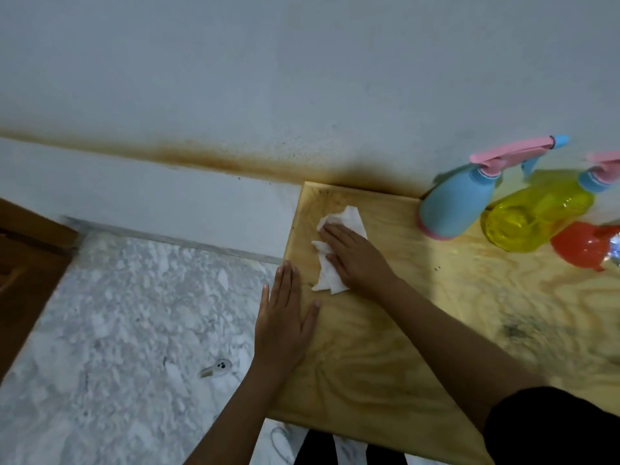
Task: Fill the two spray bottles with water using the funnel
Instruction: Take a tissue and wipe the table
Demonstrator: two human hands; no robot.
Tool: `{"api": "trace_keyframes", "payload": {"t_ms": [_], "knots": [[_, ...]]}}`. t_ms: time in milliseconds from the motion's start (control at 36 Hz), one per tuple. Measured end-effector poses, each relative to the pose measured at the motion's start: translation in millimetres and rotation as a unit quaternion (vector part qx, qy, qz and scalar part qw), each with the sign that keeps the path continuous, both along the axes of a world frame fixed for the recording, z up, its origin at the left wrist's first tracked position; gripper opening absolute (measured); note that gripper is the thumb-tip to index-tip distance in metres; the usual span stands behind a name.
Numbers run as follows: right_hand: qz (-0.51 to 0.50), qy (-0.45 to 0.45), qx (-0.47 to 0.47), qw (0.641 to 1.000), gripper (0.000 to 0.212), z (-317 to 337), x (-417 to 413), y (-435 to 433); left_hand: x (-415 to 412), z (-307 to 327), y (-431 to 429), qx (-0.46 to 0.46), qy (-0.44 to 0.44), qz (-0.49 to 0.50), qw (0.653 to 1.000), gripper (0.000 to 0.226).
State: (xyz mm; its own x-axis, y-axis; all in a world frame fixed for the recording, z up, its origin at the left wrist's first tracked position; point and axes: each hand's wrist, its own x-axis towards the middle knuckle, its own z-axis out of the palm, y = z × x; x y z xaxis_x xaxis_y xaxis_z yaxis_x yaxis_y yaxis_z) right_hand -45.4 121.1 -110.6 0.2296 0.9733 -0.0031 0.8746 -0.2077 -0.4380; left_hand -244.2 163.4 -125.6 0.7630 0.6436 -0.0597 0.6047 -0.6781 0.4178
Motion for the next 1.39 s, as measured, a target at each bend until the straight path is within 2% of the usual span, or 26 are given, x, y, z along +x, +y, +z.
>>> {"api": "trace_keyframes", "payload": {"t_ms": [56,139,278,417,583,778,889,972,1056,1194,1389], "knots": [[0.015,-0.014,0.017,1.000,0.044,0.3,-2.7,-11.7,0.3,3.1,0.0,0.004,-0.004,0.000,1.000,0.070],[0.019,-0.008,0.012,1.000,0.047,2.7,-1.6,-35.6,0.3,8.6,0.7,0.005,-0.016,0.005,1.000,0.070],[-0.030,-0.015,0.000,0.999,0.048,5.8,18.1,-85.1,3.0,12.2,5.7,0.010,-0.007,-0.002,1.000,0.077],[-0.124,-0.034,-0.011,0.992,0.047,13.3,41.4,-145.2,4.8,14.0,5.7,0.012,0.029,-0.001,1.000,0.081],[-0.277,-0.052,-0.053,0.958,0.054,16.7,51.8,-228.9,0.7,15.3,-6.7,0.014,0.034,0.018,0.999,0.079],[-0.448,-0.042,-0.101,0.888,0.057,9.4,33.7,-275.0,-20.9,17.1,-43.3,-0.001,0.041,0.049,0.998,0.076],[-0.451,-0.040,-0.131,0.882,0.086,-11.0,32.7,-284.5,-38.8,16.4,-61.2,-0.001,0.047,0.088,0.995,0.074],[-0.514,0.002,-0.076,0.854,0.060,3.1,15.3,-268.6,-50.3,17.3,-69.0,-0.008,0.053,0.099,0.994,0.072],[-0.518,0.009,-0.017,0.855,0.059,11.1,1.8,-255.0,-59.2,17.0,-74.2,-0.009,0.045,0.101,0.994,0.074],[-0.479,0.025,-0.025,0.877,0.065,7.0,-15.5,-224.2,-64.8,17.9,-79.5,-0.021,0.039,0.099,0.994,0.076],[-0.346,0.032,-0.029,0.937,0.063,3.1,-63.1,-157.6,-71.9,17.3,-78.6,-0.020,0.036,0.087,0.995,0.070]]}}
